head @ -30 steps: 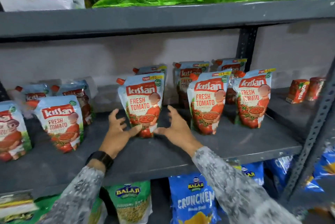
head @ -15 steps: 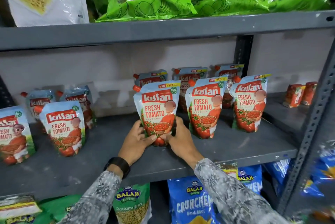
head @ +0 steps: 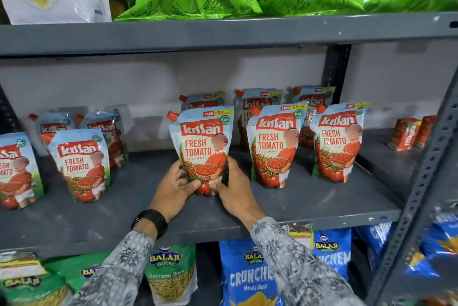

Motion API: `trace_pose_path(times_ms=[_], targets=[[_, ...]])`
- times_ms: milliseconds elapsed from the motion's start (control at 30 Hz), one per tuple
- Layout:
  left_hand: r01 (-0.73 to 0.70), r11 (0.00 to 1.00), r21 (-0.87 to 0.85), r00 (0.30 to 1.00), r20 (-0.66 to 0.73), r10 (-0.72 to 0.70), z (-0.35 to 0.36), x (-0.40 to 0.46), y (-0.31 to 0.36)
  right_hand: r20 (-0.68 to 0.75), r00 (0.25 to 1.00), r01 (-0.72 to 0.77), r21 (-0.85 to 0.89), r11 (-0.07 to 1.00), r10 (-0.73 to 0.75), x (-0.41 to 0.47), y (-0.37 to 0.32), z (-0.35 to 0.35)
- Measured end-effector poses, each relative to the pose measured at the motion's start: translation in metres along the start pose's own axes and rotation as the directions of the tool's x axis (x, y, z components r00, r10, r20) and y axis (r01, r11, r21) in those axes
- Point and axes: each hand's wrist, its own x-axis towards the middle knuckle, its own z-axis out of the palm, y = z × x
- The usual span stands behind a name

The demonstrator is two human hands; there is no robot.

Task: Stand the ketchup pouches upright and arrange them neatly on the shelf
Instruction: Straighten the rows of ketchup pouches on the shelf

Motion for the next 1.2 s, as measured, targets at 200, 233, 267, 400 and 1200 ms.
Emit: trace_pose_path(times_ms=[200,233,267,400,1200], targets=[[0.028,0.998,-0.054,0.999,0.018,-0.027,-0.005,0.001,0.001,-0.015,0.999,-0.045,-0.036,0.998,0.044,-0.005,-0.008,-0.002],[0.037,0.997,-0.074,0.999,0.026,-0.035,-0.008,0.000,0.002,-0.017,0.998,-0.058,-0.048,0.997,0.057,-0.006,-0.011,-0.001],[0.056,0.994,-0.095,0.998,0.040,-0.052,-0.010,0.000,0.003,-0.028,0.997,-0.075,-0.058,0.995,0.074,-0.007,-0.009,-0.002],[0.090,0.996,-0.026,0.994,0.071,-0.088,-0.054,-0.018,0.000,-0.177,0.975,-0.155,-0.100,0.983,0.135,-0.025,-0.014,0.001],[0.031,0.997,0.067,0.999,-0.034,-0.029,-0.301,-0.011,-0.060,0.046,0.998,-0.044,0.073,0.996,0.041,0.013,-0.135,0.287]])
